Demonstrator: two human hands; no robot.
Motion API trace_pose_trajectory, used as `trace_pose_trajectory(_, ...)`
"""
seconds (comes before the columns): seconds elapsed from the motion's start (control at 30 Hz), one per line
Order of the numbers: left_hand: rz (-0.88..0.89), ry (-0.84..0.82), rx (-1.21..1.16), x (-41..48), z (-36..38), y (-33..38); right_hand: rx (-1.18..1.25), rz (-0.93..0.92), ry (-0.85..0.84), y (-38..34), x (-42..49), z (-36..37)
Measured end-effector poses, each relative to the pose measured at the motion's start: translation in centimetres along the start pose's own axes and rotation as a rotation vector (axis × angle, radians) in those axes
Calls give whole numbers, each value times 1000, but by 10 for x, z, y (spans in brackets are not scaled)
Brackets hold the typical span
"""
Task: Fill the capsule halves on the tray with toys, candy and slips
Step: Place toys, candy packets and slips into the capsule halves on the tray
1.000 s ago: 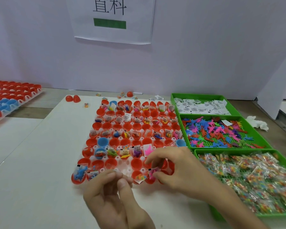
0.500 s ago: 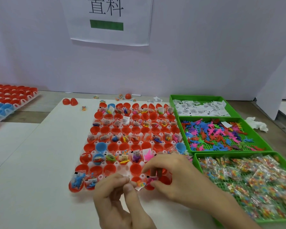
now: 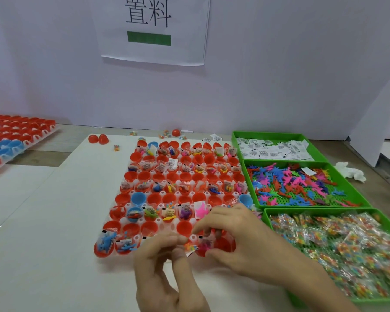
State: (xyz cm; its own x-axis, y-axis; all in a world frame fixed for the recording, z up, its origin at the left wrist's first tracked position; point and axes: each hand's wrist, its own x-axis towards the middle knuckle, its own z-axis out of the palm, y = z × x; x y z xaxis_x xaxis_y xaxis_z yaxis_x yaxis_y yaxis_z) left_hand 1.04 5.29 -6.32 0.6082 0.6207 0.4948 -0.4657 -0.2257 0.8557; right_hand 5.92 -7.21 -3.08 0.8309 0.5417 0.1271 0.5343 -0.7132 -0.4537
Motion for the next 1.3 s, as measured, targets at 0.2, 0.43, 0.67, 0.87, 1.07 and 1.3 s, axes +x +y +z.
trace_pose_trajectory(0.2,-30,-59,-10,-1,-5,-3,-10,13,-13,4,-2,-5)
trace_pose_trajectory(0.43,215,-386,6,-2,-16,8,35,58,80,14,-2,-17)
trace_pose_trajectory(0.67,252,-398,-1,3,-27,4,-73,-28,-53,10,-3,-14)
trace_pose_trajectory(0.87,-27,-936,474,62,-1,-7,-20,-66,29,5,1,-6)
trace_pose_trajectory(1.07,278,-957,817,59,-24,-4,40,-26,78,4,3,-3)
trace_pose_trajectory(1.3,278,-1018,824,67,-12,-13,43,-39,97,3,3,-3)
